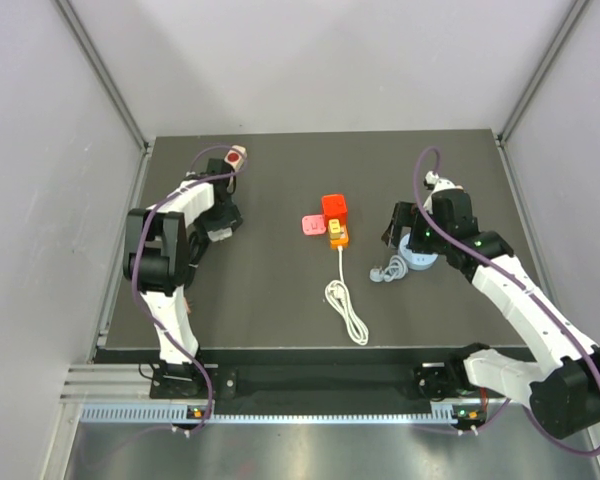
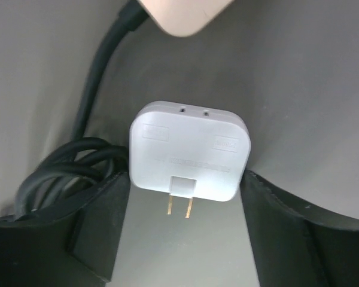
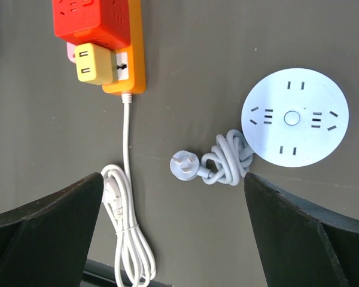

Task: Insert the plug
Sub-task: Pick up the plug from the center of the board.

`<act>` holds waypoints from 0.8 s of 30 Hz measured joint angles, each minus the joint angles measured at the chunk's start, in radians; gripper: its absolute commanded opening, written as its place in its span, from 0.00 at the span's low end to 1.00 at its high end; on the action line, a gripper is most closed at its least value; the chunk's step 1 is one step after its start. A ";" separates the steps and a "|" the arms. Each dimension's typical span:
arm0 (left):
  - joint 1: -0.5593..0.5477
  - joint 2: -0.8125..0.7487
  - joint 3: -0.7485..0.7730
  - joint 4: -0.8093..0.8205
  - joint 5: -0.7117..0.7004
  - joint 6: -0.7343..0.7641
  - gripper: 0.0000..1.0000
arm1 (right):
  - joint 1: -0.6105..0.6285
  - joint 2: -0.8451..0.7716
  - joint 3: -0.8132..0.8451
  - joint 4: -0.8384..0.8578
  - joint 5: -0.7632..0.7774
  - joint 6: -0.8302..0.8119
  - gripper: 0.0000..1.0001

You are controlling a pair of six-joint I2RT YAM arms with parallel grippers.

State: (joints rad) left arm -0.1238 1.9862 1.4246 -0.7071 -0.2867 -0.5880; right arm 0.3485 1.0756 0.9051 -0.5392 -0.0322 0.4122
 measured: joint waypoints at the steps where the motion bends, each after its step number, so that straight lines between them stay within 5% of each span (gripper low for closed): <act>1: 0.000 0.002 0.000 0.002 0.010 0.000 0.69 | 0.000 -0.002 0.000 0.000 -0.005 0.000 1.00; 2: 0.000 0.002 0.000 0.005 0.018 0.003 0.55 | 0.000 -0.004 -0.001 0.000 -0.011 0.000 1.00; 8: -0.017 -0.028 -0.039 0.035 0.060 0.017 0.26 | 0.033 -0.027 -0.013 0.018 -0.041 0.018 0.95; 18: -0.213 -0.146 -0.195 0.064 0.121 0.011 0.00 | 0.214 -0.006 -0.015 0.085 -0.046 0.098 0.96; 24: -0.340 -0.281 -0.302 0.080 0.193 0.045 0.00 | 0.244 0.044 -0.012 0.135 -0.095 0.151 0.96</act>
State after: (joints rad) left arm -0.4633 1.7054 1.1229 -0.6270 -0.0933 -0.5426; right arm 0.5922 1.1194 0.8928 -0.4038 -0.1276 0.5629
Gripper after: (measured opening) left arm 0.678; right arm 0.962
